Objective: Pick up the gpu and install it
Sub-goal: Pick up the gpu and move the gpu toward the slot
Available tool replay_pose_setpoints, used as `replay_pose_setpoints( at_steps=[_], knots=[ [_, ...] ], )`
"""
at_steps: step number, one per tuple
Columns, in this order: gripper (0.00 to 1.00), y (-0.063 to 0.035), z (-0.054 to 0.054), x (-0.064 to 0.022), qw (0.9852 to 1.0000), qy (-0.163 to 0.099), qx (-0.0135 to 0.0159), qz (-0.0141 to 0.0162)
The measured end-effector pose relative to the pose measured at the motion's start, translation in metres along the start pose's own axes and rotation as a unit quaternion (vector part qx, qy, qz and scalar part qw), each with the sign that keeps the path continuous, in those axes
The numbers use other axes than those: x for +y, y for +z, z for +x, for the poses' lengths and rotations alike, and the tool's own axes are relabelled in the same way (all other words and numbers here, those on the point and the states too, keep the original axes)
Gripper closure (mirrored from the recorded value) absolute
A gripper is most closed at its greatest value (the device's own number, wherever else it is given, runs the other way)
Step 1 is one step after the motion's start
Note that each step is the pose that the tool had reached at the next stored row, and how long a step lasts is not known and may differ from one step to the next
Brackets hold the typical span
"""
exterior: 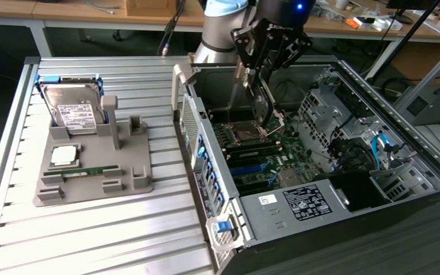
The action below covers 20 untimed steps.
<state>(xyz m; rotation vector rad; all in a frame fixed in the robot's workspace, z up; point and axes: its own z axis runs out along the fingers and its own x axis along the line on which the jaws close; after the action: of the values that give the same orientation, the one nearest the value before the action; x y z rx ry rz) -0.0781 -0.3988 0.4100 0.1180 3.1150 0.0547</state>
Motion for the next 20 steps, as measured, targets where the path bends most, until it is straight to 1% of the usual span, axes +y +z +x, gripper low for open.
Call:
replay_pose_setpoints(
  at_steps=[20],
  knots=[
    [0.73,0.0027,-0.0101,0.0005,1.0,0.0,-0.0001,0.0016]
  ],
)
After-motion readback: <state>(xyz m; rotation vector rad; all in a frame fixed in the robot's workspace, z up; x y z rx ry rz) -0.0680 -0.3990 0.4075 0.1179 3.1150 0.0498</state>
